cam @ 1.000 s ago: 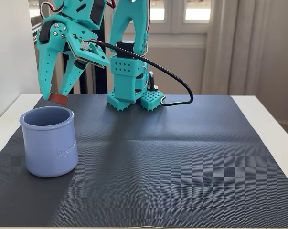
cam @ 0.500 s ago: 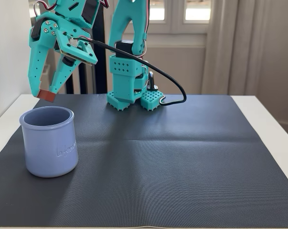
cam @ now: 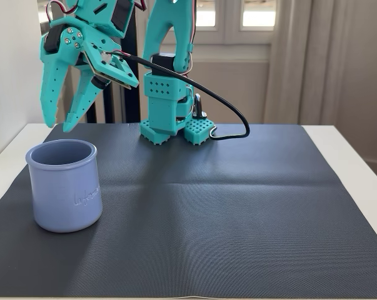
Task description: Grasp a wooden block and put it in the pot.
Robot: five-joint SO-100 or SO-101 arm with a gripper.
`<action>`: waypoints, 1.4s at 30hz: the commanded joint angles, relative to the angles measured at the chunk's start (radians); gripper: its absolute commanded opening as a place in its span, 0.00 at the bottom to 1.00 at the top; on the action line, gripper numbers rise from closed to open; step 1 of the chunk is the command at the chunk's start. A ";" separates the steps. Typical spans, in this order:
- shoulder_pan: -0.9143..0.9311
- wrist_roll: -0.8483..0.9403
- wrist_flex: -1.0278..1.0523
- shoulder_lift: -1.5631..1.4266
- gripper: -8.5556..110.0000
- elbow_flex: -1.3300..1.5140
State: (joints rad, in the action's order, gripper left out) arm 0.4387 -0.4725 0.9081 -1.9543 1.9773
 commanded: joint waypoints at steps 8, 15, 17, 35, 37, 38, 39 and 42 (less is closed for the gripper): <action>-0.107 0.107 -0.009 -0.207 0.07 0.048; -0.267 0.293 -0.012 -0.566 0.07 0.209; -0.325 0.342 -0.014 -0.661 0.07 0.258; -0.485 0.451 -0.189 -1.345 0.07 0.816; -0.486 0.448 -0.189 -1.407 0.07 0.877; -0.486 0.445 -0.189 -1.434 0.07 0.910; -0.486 0.443 -0.190 -1.447 0.07 0.933; -0.485 0.446 -0.196 -1.443 0.07 0.982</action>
State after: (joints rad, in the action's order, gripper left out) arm -0.0491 -0.0261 0.7317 -3.3840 2.9391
